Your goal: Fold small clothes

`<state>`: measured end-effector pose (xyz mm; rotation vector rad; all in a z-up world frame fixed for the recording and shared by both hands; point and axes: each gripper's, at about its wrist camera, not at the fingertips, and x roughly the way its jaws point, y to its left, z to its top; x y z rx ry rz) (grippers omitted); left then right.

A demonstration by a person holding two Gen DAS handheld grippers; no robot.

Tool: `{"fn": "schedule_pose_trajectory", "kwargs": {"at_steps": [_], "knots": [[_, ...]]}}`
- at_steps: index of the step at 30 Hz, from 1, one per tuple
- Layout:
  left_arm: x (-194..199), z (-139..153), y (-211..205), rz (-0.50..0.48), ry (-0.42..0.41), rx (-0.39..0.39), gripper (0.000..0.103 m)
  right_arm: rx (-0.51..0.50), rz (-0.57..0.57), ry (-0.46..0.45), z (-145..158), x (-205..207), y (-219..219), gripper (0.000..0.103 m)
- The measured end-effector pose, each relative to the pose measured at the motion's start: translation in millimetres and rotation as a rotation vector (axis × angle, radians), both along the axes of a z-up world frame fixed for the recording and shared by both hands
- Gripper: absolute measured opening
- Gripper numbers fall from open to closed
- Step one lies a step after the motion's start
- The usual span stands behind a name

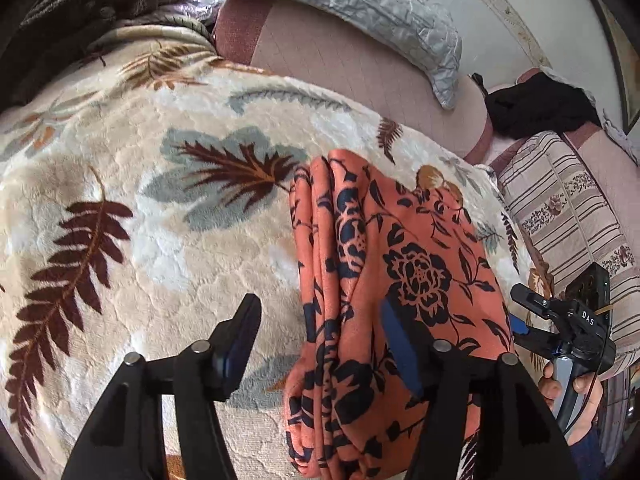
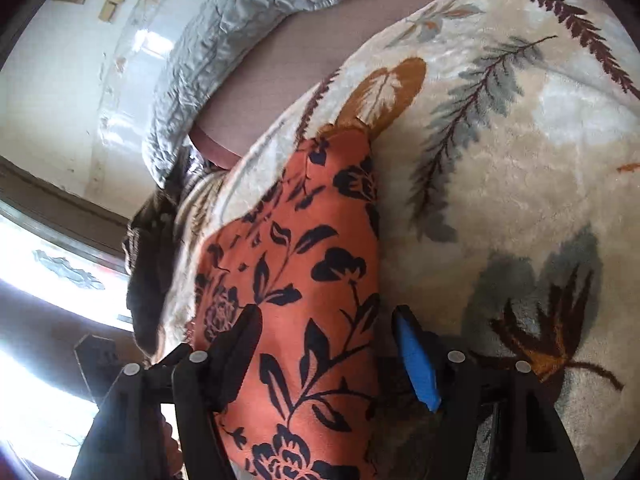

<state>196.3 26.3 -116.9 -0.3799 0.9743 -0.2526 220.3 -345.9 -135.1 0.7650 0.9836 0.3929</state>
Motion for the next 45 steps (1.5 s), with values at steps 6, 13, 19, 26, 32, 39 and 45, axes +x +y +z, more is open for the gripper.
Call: {"fn": "schedule_pose_trajectory", "kwargs": {"at_steps": [6, 13, 19, 26, 32, 39, 45], "knots": [[26.9, -40.2, -12.5, -0.073, 0.143, -0.137, 0.03, -0.034, 0.127, 0.095, -17.0, 25.6, 36.2, 0.065], [18.7, 10.5, -26.9, -0.071, -0.049, -0.103, 0.025, -0.336, 0.164, -0.16, 68.6, 15.8, 58.6, 0.034], [56.9, -7.8, -53.2, -0.013, 0.055, -0.006, 0.041, -0.318, 0.009, -0.131, 52.1, 49.8, 16.5, 0.068], [3.4, 13.4, -40.9, 0.045, -0.047, 0.141, 0.057, -0.281, -0.086, -0.188, 60.0, 2.5, -8.8, 0.07], [-13.6, 7.6, -60.2, 0.013, -0.055, 0.141, 0.072, -0.209, 0.04, -0.239, 71.4, -10.9, 34.1, 0.085], [-17.9, -15.8, -73.4, -0.012, -0.022, 0.235, 0.072, -0.253, 0.077, -0.107, 38.9, -5.7, 57.2, 0.085], [-23.5, -10.6, -71.3, -0.015, -0.032, 0.251, 0.072, -0.309, 0.055, -0.052, 26.3, 11.7, 66.8, 0.091]]}}
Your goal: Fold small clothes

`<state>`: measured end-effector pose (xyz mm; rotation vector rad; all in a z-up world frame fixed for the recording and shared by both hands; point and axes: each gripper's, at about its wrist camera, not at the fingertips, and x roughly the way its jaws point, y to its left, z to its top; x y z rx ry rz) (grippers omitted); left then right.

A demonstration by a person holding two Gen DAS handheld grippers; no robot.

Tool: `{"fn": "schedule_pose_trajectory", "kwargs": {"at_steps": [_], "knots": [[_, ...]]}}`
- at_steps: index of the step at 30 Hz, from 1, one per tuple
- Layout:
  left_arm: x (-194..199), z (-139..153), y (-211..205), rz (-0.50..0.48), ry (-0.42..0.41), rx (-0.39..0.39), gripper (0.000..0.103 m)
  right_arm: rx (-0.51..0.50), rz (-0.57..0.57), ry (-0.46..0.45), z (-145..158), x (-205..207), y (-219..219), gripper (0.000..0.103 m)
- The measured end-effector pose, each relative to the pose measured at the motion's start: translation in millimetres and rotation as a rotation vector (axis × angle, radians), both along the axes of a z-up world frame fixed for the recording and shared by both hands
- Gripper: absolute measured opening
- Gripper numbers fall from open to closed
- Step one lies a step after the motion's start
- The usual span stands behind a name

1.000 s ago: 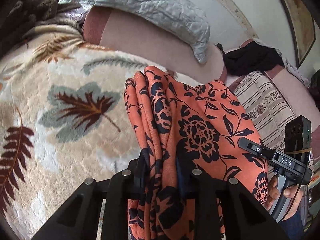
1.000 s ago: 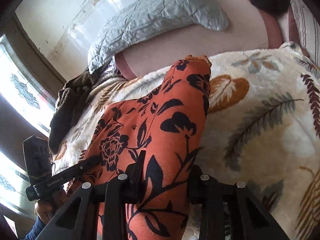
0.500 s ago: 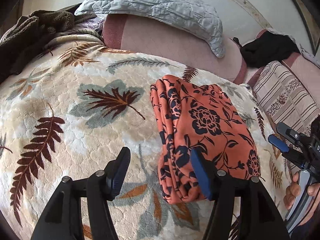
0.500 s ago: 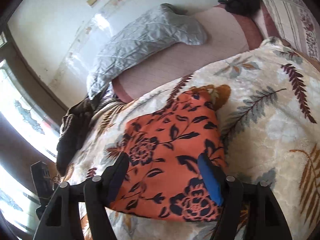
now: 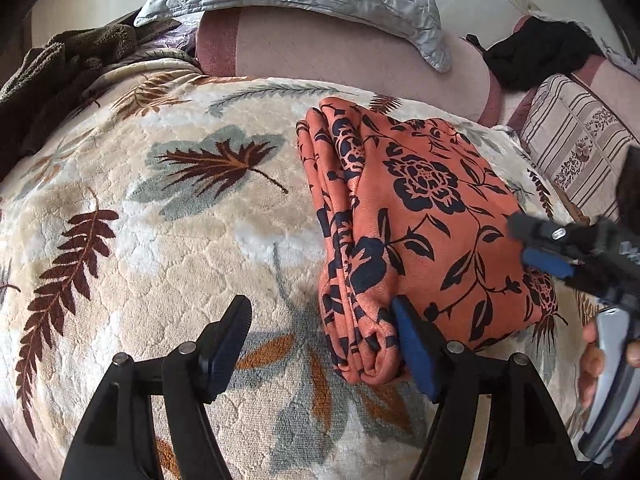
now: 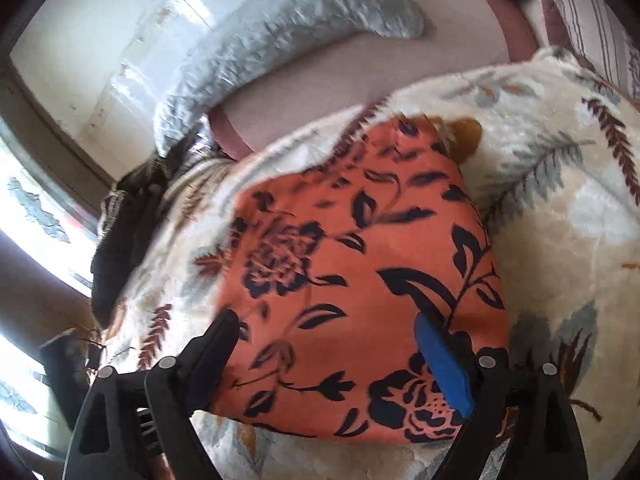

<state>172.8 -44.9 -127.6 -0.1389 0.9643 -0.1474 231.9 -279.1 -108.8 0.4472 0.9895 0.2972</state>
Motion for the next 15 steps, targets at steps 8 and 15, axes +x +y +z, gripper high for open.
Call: {"fn": "schedule_pose_trajectory", "kwargs": {"at_steps": [8, 15], "knots": [[-4.4, 8.4, 1.6, -0.002, -0.02, 0.019, 0.074, 0.036, -0.026, -0.069, 32.2, 36.5, 1.2, 0.092], [-13.7, 16.8, 3.0, -0.002, -0.035, 0.057, 0.074, 0.036, -0.108, -0.012, 13.8, 62.4, -4.9, 0.093]]}}
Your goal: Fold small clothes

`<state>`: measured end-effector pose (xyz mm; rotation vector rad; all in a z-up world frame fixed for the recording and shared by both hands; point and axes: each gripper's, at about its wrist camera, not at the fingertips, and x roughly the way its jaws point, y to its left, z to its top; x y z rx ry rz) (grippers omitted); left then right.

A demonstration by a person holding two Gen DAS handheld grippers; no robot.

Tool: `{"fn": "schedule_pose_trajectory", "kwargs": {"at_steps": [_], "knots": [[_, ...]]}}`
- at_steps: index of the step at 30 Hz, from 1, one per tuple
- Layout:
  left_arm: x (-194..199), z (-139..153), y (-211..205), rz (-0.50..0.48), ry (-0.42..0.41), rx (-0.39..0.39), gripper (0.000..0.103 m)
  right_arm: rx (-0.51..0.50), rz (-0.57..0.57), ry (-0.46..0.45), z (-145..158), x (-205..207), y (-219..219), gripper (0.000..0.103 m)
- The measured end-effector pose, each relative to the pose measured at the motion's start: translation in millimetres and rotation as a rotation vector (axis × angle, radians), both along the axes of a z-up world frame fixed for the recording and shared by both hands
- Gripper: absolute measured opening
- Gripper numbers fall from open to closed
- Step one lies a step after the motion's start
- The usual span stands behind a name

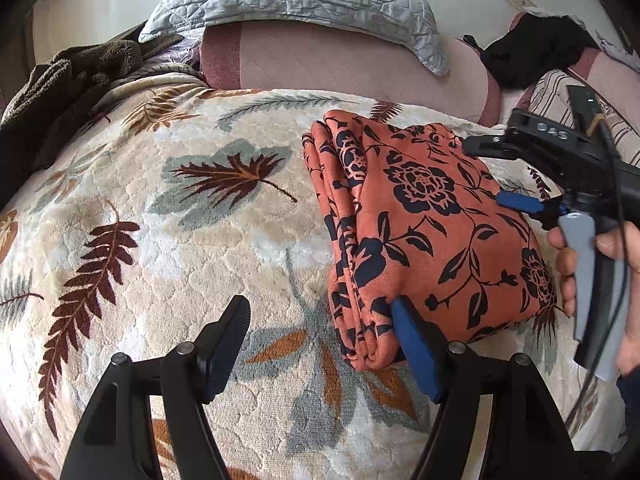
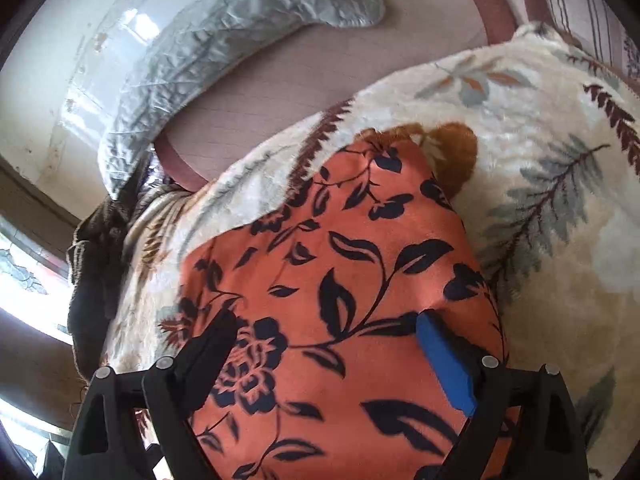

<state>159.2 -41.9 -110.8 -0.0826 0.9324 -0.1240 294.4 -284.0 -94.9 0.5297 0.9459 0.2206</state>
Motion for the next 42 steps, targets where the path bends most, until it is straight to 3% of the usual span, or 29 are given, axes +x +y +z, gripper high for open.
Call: {"fn": "schedule_pose_trajectory", "kwargs": {"at_steps": [2, 7, 10, 16, 21, 25, 42], "knots": [[-11.9, 7.6, 0.7, 0.018, -0.024, 0.038, 0.075, -0.012, 0.015, -0.064, 20.1, -39.0, 4.9, 0.093], [-58.5, 34.2, -1.1, 0.068, -0.101, 0.104, 0.085, -0.229, 0.027, -0.157, 38.9, -154.0, 11.1, 0.1], [-83.6, 47.8, -4.5, 0.097, -0.118, 0.117, 0.091, -0.351, 0.007, -0.113, 29.2, -209.7, 7.6, 0.103], [-124.1, 68.6, -20.4, 0.114, -0.113, 0.108, 0.095, -0.412, -0.01, -0.133, 42.2, -290.3, -4.2, 0.103], [-148.6, 87.0, -36.8, 0.095, -0.134, 0.083, 0.098, -0.488, -0.004, -0.23, 81.3, -308.0, 3.8, 0.103], [-158.2, 98.9, -43.7, 0.085, -0.158, 0.076, 0.098, -0.483, -0.001, -0.246, 94.6, -305.4, 7.3, 0.103], [-132.3, 101.3, -46.5, 0.085, -0.19, 0.083, 0.1, -0.544, -0.005, -0.23, 93.2, -268.1, 18.0, 0.103]]}}
